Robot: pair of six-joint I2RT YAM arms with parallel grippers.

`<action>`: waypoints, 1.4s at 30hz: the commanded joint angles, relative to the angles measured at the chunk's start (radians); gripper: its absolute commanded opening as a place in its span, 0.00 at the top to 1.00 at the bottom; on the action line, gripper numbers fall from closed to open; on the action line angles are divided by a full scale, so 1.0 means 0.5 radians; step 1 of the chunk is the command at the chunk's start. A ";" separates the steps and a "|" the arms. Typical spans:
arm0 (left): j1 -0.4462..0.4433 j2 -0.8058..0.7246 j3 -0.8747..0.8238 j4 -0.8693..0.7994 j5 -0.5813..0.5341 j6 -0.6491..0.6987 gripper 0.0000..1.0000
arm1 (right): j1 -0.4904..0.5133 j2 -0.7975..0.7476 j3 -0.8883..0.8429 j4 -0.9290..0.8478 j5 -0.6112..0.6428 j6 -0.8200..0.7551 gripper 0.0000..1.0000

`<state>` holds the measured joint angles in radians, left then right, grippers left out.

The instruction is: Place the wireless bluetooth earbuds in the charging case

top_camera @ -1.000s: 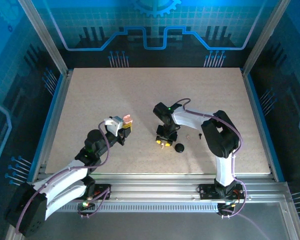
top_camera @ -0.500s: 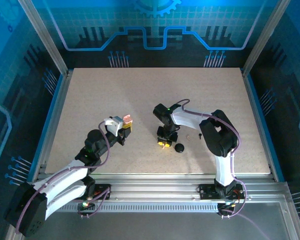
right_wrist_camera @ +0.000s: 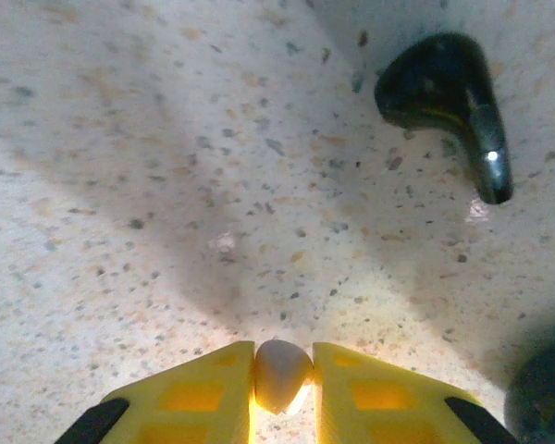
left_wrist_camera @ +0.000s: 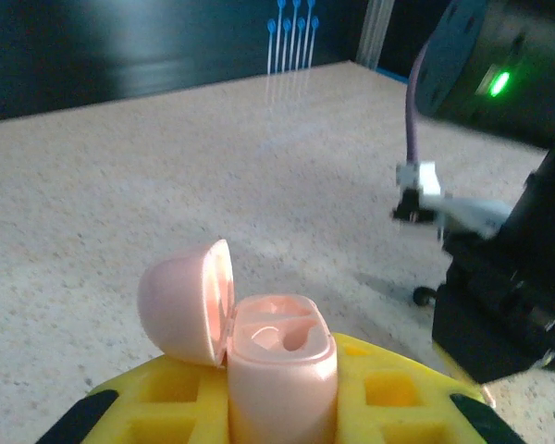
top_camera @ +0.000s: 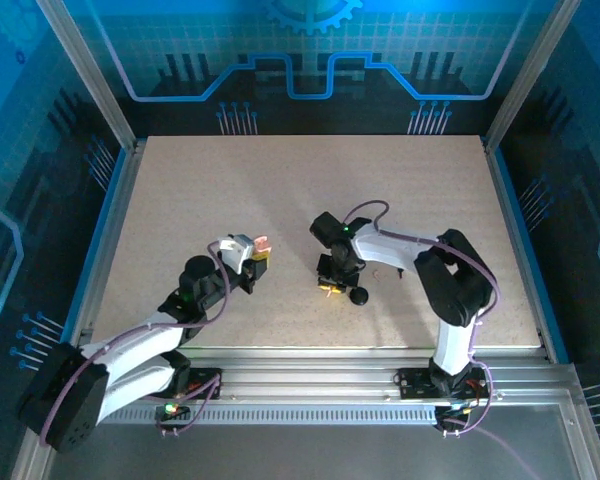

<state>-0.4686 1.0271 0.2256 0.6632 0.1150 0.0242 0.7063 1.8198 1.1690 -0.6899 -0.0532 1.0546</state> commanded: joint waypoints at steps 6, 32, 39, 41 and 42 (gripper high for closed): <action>-0.071 0.299 0.124 0.256 0.283 0.000 0.88 | 0.026 -0.451 -0.287 0.428 0.273 -0.286 0.78; -0.339 1.109 0.381 0.865 0.415 0.246 0.89 | 0.046 -1.186 -0.923 1.510 0.257 -0.827 0.77; -0.366 1.132 0.409 0.878 0.372 0.283 0.89 | 0.084 -1.212 -0.927 1.646 0.266 -0.845 0.77; -0.373 1.134 0.411 0.883 0.352 0.300 0.90 | 0.101 -1.222 -0.939 1.687 0.265 -0.848 0.77; -0.377 1.130 0.411 0.890 0.344 0.306 0.90 | 0.113 -1.222 -0.942 1.698 0.272 -0.848 0.77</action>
<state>-0.6453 1.5871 0.4042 1.0599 0.2928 0.1410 0.7441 1.2301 0.7116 0.0921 0.0860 0.6487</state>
